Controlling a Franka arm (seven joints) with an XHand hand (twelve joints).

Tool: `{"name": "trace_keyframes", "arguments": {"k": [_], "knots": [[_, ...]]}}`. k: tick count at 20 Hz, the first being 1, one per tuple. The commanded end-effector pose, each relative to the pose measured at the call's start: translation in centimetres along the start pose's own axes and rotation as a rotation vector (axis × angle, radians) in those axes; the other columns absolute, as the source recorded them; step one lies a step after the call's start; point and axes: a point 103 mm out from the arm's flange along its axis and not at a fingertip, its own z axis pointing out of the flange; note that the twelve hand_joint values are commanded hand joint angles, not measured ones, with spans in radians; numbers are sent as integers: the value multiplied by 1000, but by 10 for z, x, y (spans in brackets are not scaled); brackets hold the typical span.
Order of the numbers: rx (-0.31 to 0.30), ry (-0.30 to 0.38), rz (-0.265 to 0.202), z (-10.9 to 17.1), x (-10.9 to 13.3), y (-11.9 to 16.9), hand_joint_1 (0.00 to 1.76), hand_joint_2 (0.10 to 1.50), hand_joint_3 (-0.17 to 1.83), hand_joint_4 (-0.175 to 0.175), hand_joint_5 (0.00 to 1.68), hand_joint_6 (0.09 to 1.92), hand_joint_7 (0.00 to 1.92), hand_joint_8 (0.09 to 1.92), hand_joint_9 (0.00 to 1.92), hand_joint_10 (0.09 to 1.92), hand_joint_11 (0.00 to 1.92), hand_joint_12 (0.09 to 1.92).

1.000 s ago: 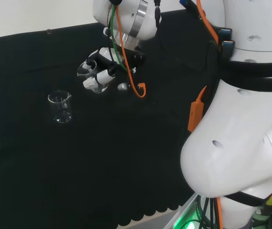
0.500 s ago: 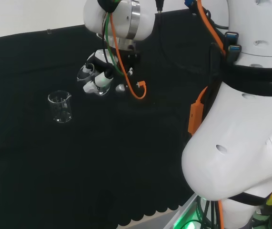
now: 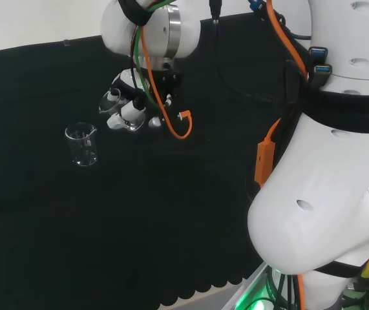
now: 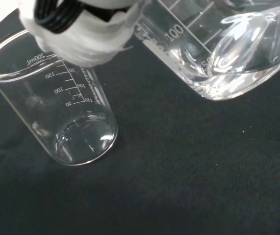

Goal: Pour the water from the handheld beaker into the one on the table.

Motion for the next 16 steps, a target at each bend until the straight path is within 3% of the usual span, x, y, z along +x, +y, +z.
{"name": "trace_keyframes", "arguments": {"k": [1, 8, 16], "knots": [[13, -22, 4, 2, 12, 6, 1301, 1083, -175, -175, 1202, 657, 1252, 648, 1345, 839, 1083, 838], [30, -64, 8, 4, 27, 12, 1299, 1089, -175, -175, 1186, 685, 1236, 679, 1338, 857, 1075, 850], [31, -171, -13, 7, 46, 18, 1299, 1090, -175, -175, 1183, 690, 1233, 684, 1338, 861, 1075, 853]]}}
